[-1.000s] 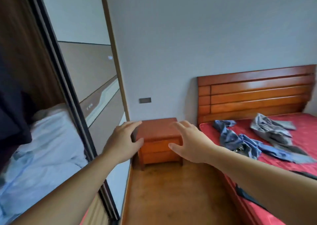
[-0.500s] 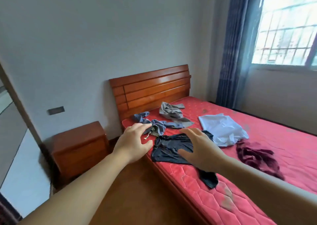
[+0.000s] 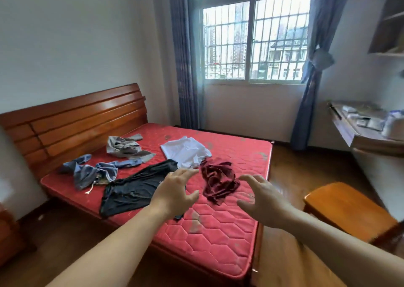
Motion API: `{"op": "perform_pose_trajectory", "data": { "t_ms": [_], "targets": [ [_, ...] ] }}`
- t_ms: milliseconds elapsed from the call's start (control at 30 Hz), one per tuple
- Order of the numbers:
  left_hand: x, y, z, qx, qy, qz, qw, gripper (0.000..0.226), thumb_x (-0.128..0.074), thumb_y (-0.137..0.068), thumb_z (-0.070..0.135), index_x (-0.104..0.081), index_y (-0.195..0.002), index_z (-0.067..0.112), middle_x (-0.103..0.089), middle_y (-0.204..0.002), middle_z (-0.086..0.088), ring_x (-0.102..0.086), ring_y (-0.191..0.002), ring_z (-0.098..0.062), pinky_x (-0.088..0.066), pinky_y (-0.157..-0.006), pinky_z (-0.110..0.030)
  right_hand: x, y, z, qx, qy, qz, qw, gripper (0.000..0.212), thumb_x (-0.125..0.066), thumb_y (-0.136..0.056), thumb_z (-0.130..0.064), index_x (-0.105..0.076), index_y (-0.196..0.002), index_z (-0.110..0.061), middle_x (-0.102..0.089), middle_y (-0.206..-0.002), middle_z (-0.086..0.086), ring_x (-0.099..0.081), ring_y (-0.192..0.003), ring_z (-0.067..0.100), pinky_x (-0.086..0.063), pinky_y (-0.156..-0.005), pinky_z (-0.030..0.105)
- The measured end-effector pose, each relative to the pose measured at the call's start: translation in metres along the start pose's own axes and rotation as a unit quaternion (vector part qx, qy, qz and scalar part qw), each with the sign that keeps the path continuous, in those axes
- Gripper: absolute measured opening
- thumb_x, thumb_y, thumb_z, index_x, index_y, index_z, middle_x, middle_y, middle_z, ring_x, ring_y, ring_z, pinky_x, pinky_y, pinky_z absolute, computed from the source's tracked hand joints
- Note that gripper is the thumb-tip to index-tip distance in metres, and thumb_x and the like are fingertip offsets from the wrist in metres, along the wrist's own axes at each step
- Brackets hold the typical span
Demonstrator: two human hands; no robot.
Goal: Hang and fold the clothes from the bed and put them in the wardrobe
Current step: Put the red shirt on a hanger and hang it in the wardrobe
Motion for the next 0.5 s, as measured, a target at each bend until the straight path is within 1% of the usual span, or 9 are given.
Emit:
{"op": "perform_pose_trajectory", "data": {
  "t_ms": [100,167,233,300,500],
  "targets": [
    [-0.021,0.005,0.008,-0.017,0.009,-0.018,1.0,0.06,-0.062,-0.086,0.038,-0.043,-0.143,0.033,-0.047,-0.141,0.007,-0.041,-0.129,-0.017,-0.037,-0.107,-0.032,-0.006,0.013,0.012,-0.029,0.011,0.001,1.0,0.064,-0.062,-0.086,-0.044,-0.035,-0.143,-0.031,-0.042,-0.142,0.0,-0.042,-0.129,0.017,-0.041,-0.102,0.031],
    [-0.033,0.013,0.002,-0.015,0.017,-0.025,0.999,0.06,-0.061,-0.086,0.038,-0.043,-0.143,0.032,-0.048,-0.14,0.007,-0.042,-0.127,-0.017,-0.038,-0.106,-0.032,-0.017,0.017,0.013,-0.04,0.023,-0.006,0.999,0.065,-0.062,-0.086,-0.044,-0.033,-0.144,-0.031,-0.041,-0.142,0.0,-0.041,-0.129,0.018,-0.043,-0.102,0.033],
    [-0.045,0.024,-0.009,-0.007,0.022,-0.039,0.999,0.06,-0.061,-0.086,0.038,-0.044,-0.143,0.032,-0.048,-0.14,0.007,-0.042,-0.128,-0.017,-0.036,-0.108,-0.032,-0.029,0.022,0.012,-0.05,0.025,-0.013,0.998,0.065,-0.062,-0.087,-0.043,-0.034,-0.144,-0.031,-0.041,-0.142,0.0,-0.042,-0.129,0.018,-0.045,-0.102,0.036],
    [-0.055,0.034,-0.023,0.007,0.024,-0.051,0.998,0.06,-0.061,-0.085,0.039,-0.044,-0.142,0.033,-0.047,-0.141,0.008,-0.041,-0.129,-0.016,-0.036,-0.108,-0.033,-0.043,0.027,0.01,-0.051,0.023,-0.016,0.998,0.064,-0.062,-0.087,-0.043,-0.034,-0.144,-0.031,-0.04,-0.143,0.0,-0.042,-0.129,0.018,-0.045,-0.101,0.036],
    [-0.075,0.042,-0.049,0.038,0.009,-0.078,0.996,0.06,-0.059,-0.085,0.043,-0.041,-0.142,0.037,-0.045,-0.14,0.013,-0.039,-0.129,-0.014,-0.038,-0.104,-0.031,-0.067,0.024,0.018,-0.072,0.03,-0.02,0.997,0.065,-0.061,-0.086,-0.045,-0.034,-0.143,-0.032,-0.038,-0.146,-0.002,-0.041,-0.131,0.019,-0.047,-0.1,0.04]
  ]
}}
Point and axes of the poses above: each hand's wrist, its own y-axis away from the middle knuckle, its own x-axis out of the back of the hand, z = x × y, the point moved 9 cm from there along -y, towards the middle knuckle
